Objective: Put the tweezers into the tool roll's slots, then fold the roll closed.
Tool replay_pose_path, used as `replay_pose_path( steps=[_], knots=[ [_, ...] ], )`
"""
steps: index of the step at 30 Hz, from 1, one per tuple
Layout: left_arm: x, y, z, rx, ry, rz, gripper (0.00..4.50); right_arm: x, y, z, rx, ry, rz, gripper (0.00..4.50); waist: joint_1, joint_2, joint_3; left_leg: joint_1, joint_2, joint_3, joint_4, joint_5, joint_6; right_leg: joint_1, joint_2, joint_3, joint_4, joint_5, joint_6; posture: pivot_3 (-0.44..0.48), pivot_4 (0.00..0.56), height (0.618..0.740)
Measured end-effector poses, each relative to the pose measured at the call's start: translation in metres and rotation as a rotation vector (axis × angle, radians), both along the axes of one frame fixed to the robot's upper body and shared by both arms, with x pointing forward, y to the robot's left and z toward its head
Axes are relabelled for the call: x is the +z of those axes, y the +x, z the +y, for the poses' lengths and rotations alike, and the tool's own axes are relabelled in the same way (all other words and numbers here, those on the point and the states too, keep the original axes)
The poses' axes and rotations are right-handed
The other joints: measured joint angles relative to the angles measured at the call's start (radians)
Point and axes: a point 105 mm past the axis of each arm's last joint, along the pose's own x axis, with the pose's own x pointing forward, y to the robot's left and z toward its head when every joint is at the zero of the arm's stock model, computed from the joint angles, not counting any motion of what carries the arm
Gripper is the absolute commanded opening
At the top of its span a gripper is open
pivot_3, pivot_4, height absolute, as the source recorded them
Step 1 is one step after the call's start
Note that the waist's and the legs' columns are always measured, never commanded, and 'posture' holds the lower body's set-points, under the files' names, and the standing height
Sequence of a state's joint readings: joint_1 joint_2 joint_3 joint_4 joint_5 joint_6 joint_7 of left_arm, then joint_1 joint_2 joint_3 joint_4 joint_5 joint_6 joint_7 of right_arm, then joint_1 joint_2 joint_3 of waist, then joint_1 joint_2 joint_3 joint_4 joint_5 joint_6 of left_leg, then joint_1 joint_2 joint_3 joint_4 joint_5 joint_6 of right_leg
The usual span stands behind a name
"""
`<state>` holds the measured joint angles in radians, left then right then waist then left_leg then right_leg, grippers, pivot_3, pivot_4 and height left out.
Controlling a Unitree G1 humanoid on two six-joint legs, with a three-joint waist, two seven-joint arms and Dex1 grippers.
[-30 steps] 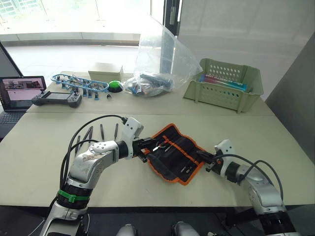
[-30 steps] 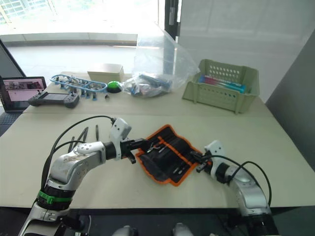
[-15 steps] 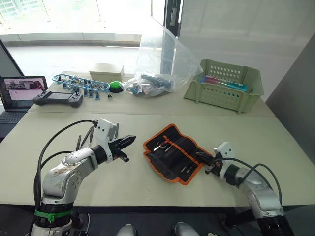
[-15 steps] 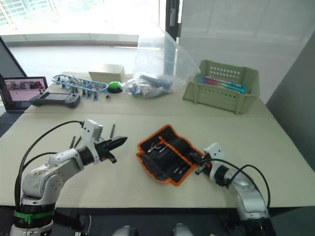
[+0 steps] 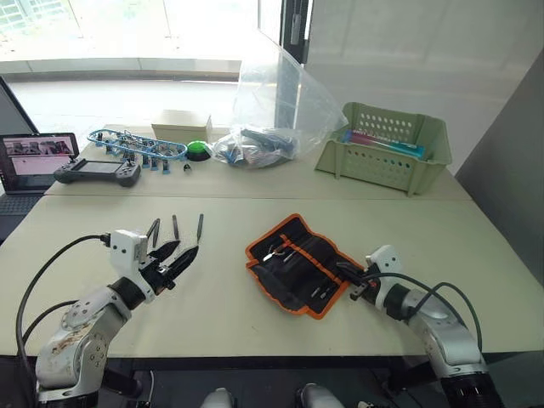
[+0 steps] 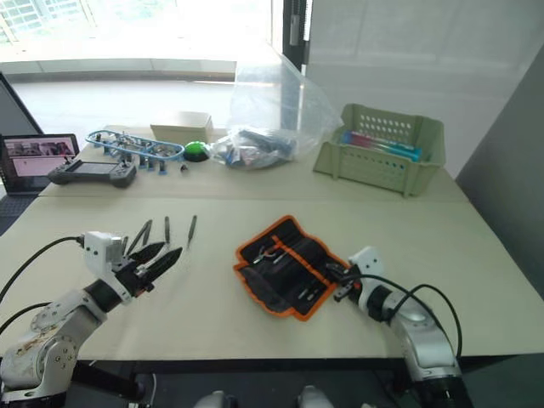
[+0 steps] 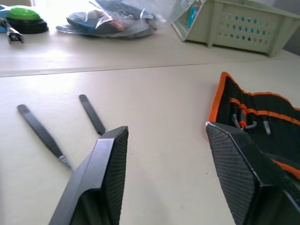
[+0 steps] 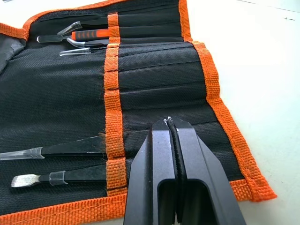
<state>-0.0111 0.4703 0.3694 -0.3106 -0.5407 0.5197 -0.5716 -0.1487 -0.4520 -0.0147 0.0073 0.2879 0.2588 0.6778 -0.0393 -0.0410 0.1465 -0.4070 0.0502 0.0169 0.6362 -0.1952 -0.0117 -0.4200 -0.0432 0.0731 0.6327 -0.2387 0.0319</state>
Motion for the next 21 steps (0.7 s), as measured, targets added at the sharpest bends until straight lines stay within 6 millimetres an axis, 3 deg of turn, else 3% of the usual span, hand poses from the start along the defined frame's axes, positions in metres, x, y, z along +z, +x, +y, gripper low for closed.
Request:
replay_pose_path(
  steps=[2, 3, 11, 18, 21],
  knots=[
    [-0.001, -0.001, 0.010, 0.058, 0.018, -0.007, 4.41, 0.000, 0.000, 0.000, 0.001, 0.000, 0.000, 0.00, 0.000, 0.000, 0.000, 0.000, 0.000, 0.000, 0.000, 0.000, 0.000, 0.000, 0.000, 0.000, 0.000, 0.000, 0.000, 0.000, 0.150, 0.740],
    [-0.002, 0.000, 0.017, 0.097, 0.035, -0.006, 4.49, 0.000, -0.001, 0.001, 0.004, 0.000, 0.000, 0.00, 0.001, 0.000, 0.000, 0.000, 0.000, 0.000, 0.000, 0.000, 0.000, 0.000, 0.000, 0.000, 0.000, 0.000, 0.000, 0.000, 0.150, 0.740],
    [-0.024, 0.004, 0.070, 0.442, 0.245, 0.082, 4.49, 0.001, -0.003, 0.004, 0.030, -0.002, 0.003, 0.00, 0.000, 0.000, 0.000, 0.000, 0.000, 0.000, 0.000, 0.000, 0.000, 0.000, 0.000, 0.000, 0.000, 0.000, 0.000, 0.000, 0.150, 0.740],
    [-0.034, 0.006, 0.068, 0.501, 0.240, 0.114, 4.49, 0.005, -0.005, 0.008, 0.060, 0.009, -0.011, 0.00, 0.002, 0.000, 0.000, -0.001, 0.000, 0.000, 0.000, 0.000, 0.000, -0.001, 0.000, 0.000, 0.000, 0.001, -0.002, 0.000, 0.150, 0.740],
    [-0.032, 0.006, 0.064, 0.479, 0.207, 0.100, 4.49, 0.030, -0.012, 0.021, 0.147, 0.058, -0.086, 0.00, 0.001, 0.000, 0.000, -0.001, 0.000, 0.000, 0.000, 0.000, 0.000, -0.001, 0.000, 0.000, 0.001, 0.001, -0.002, 0.000, 0.150, 0.740]
  ],
)
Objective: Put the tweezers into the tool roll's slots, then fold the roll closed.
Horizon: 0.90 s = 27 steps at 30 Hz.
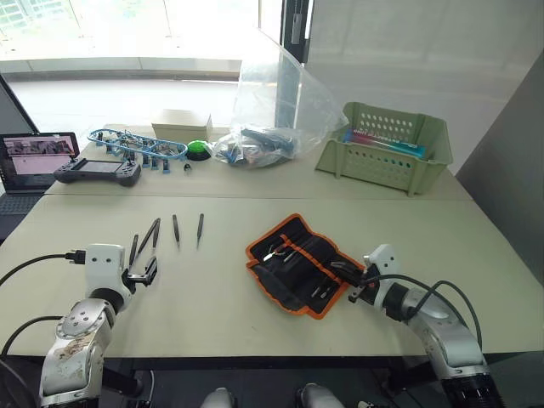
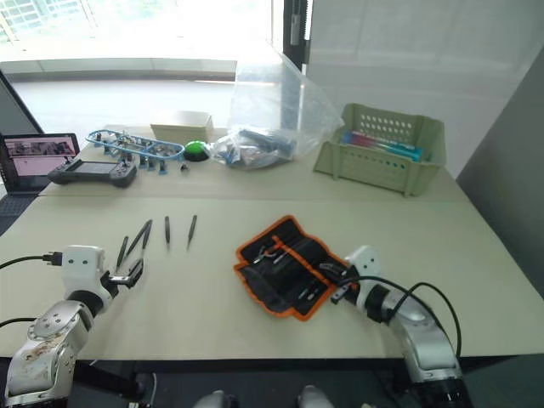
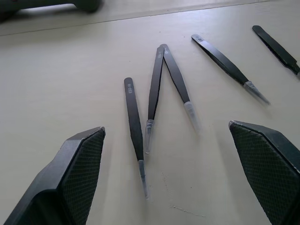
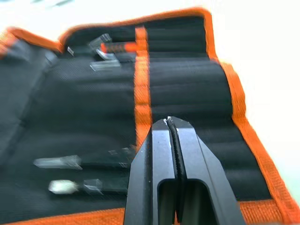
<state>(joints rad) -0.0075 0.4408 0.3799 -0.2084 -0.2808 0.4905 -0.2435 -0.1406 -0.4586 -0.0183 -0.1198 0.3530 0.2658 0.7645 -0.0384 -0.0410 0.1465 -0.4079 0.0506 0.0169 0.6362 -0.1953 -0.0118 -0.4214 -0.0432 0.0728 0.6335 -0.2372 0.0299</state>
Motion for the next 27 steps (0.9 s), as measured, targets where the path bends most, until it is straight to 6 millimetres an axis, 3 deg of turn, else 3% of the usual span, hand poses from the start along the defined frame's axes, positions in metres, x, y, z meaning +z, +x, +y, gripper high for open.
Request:
replay_pose_path(
  steps=[4, 9, 13, 17, 23, 27],
  knots=[
    [0.009, -0.005, 0.010, -0.005, 0.008, -0.037, 4.49, 0.037, -0.014, 0.012, 0.125, 0.018, -0.079, 0.00, -0.004, 0.000, 0.000, 0.001, 0.001, 0.000, 0.000, 0.000, 0.000, 0.000, 0.000, 0.000, 0.000, 0.000, 0.000, 0.000, 0.150, 0.740],
    [0.011, -0.016, 0.035, 0.050, 0.019, -0.012, 4.50, 0.061, -0.027, 0.019, 0.235, -0.013, -0.086, 1.55, -0.001, 0.000, 0.000, 0.000, 0.000, 0.000, 0.000, 0.000, 0.000, 0.000, 0.000, 0.000, -0.001, -0.002, 0.002, 0.000, 0.150, 0.740],
    [0.002, -0.017, 0.035, 0.043, 0.001, 0.054, 4.50, 0.086, -0.048, 0.035, 0.411, -0.031, -0.126, 2.93, 0.006, 0.000, 0.000, 0.000, 0.000, 0.000, 0.000, 0.000, 0.000, 0.000, -0.001, 0.000, -0.002, -0.002, 0.003, 0.000, 0.150, 0.740],
    [-0.002, -0.008, 0.023, 0.015, -0.031, 0.090, 4.50, 0.091, -0.061, 0.038, 0.508, -0.104, -0.124, 4.32, 0.017, -0.002, 0.000, 0.000, 0.000, 0.000, 0.000, 0.000, 0.000, 0.000, -0.001, -0.001, -0.002, -0.002, 0.003, 0.000, 0.150, 0.740],
    [-0.008, 0.007, 0.005, -0.022, -0.053, 0.155, 4.50, 0.085, -0.064, 0.041, 0.534, -0.124, -0.097, 4.44, 0.023, -0.003, 0.000, 0.000, 0.000, 0.001, 0.000, 0.000, 0.000, 0.000, -0.001, -0.001, -0.002, -0.002, 0.002, 0.000, 0.150, 0.740],
    [-0.011, 0.017, 0.010, 0.040, -0.119, 0.163, 3.30, 0.084, -0.062, 0.040, 0.517, -0.129, -0.095, 4.50, 0.024, -0.002, 0.000, 0.001, 0.000, 0.000, 0.000, 0.000, 0.000, 0.001, -0.001, -0.001, -0.001, -0.002, 0.002, 0.000, 0.150, 0.740]
  ],
)
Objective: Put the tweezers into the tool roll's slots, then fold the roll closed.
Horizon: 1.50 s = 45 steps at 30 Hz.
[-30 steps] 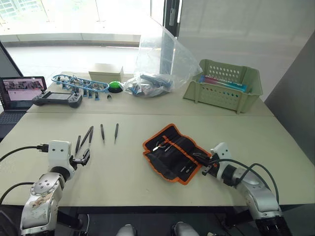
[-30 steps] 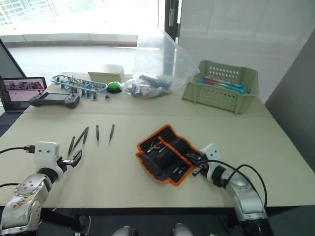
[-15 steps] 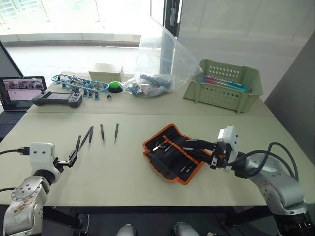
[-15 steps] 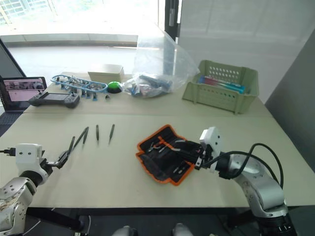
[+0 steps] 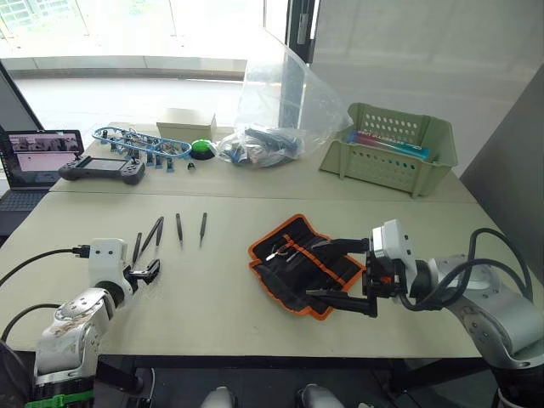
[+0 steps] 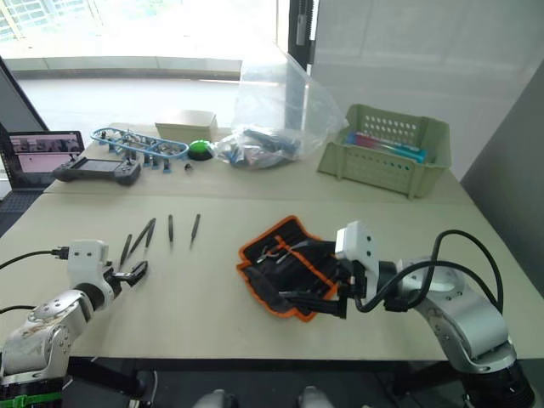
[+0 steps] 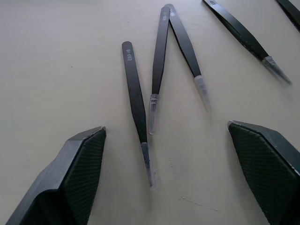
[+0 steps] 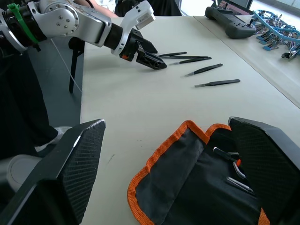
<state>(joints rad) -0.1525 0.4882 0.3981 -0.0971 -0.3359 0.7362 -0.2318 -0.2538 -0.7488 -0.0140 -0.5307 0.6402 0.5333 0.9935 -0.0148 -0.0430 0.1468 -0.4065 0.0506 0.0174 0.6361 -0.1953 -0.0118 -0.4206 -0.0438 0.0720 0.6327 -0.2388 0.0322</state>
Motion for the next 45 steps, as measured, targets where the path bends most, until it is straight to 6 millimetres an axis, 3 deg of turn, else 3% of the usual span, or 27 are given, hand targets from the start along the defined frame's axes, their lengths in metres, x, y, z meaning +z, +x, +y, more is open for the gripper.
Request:
replay_pose_path(
  steps=[10, 25, 35, 44, 45],
  knots=[
    [-0.008, 0.012, -0.001, 0.034, -0.050, -0.012, 0.10, 0.000, 0.003, -0.003, -0.032, -0.011, -0.009, 4.50, 0.007, 0.004, -0.003, 0.002, -0.001, 0.000, 0.000, 0.000, 0.000, 0.002, 0.000, 0.000, 0.000, 0.000, 0.001, 0.000, 0.150, 0.740],
    [-0.005, 0.003, 0.012, 0.065, -0.002, -0.039, 0.04, 0.001, 0.006, -0.004, -0.062, -0.002, -0.010, 4.50, 0.000, 0.007, -0.004, 0.001, -0.001, 0.000, 0.001, 0.000, 0.000, 0.000, 0.000, 0.000, 0.000, 0.000, 0.002, 0.000, 0.150, 0.740],
    [0.003, -0.023, 0.038, 0.163, 0.047, -0.052, 0.04, 0.000, 0.008, -0.006, -0.080, -0.007, -0.013, 4.50, -0.001, 0.001, 0.000, -0.001, 0.000, 0.000, 0.001, 0.000, 0.000, -0.001, 0.000, 0.000, -0.001, 0.001, 0.000, 0.000, 0.150, 0.740],
    [0.022, -0.021, 0.029, 0.102, 0.028, -0.127, 0.04, -0.008, 0.013, -0.011, -0.124, -0.007, 0.013, 4.50, 0.002, -0.001, 0.000, -0.002, 0.000, 0.000, 0.001, 0.000, 0.000, -0.001, -0.001, 0.000, -0.002, 0.001, -0.002, 0.000, 0.150, 0.740],
    [0.023, -0.020, 0.026, 0.091, 0.019, -0.137, 0.29, -0.009, 0.013, -0.011, -0.125, -0.006, 0.012, 4.50, 0.002, -0.001, 0.000, -0.002, 0.000, 0.000, 0.001, 0.000, 0.000, -0.002, -0.001, 0.000, -0.002, 0.001, -0.001, 0.000, 0.150, 0.740]
  ],
)
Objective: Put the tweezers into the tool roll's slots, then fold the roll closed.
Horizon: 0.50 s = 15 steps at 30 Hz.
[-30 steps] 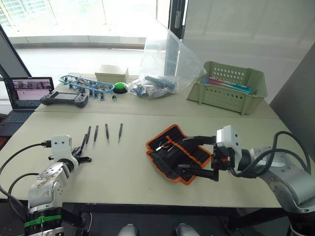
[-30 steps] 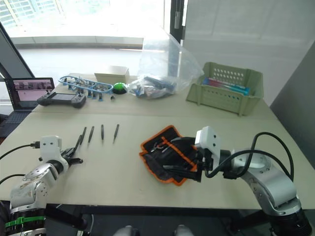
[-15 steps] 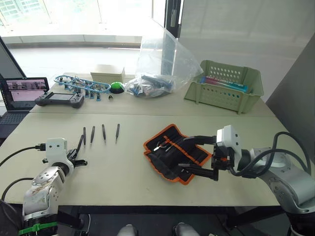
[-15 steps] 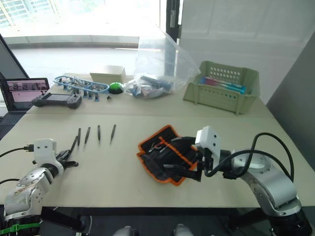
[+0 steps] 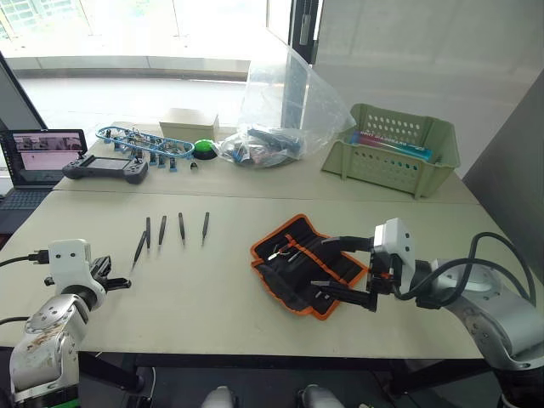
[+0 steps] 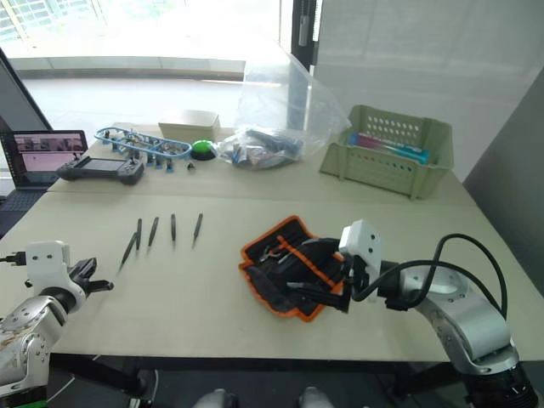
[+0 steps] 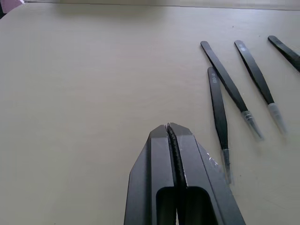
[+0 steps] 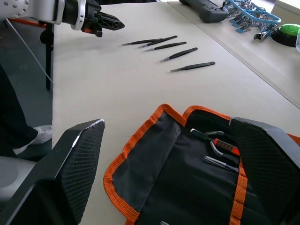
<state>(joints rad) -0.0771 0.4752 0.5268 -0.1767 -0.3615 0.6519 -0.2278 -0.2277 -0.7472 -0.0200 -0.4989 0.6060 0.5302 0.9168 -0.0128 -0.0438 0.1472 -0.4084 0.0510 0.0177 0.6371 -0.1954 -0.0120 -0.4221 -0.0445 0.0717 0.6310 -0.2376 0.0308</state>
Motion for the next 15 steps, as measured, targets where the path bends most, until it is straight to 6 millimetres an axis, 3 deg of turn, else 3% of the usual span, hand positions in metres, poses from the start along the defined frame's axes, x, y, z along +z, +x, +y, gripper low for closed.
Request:
replay_pose_path(
  steps=[6, 15],
  knots=[
    [0.001, 0.002, -0.008, -0.037, -0.025, -0.007, 2.21, -0.001, 0.002, -0.001, -0.011, -0.008, -0.004, 4.50, -0.002, 0.000, 0.000, 0.000, 0.000, 0.000, 0.000, 0.000, 0.000, 0.000, 0.000, 0.000, 0.000, 0.000, 0.000, 0.000, 0.150, 0.740],
    [-0.023, 0.022, -0.016, -0.122, -0.054, 0.074, 2.21, -0.001, 0.002, -0.001, -0.015, -0.003, -0.003, 4.50, 0.001, 0.000, 0.000, 0.000, 0.000, 0.000, 0.000, 0.000, 0.000, 0.000, 0.000, 0.000, 0.000, -0.001, 0.001, 0.000, 0.150, 0.740]
  ],
)
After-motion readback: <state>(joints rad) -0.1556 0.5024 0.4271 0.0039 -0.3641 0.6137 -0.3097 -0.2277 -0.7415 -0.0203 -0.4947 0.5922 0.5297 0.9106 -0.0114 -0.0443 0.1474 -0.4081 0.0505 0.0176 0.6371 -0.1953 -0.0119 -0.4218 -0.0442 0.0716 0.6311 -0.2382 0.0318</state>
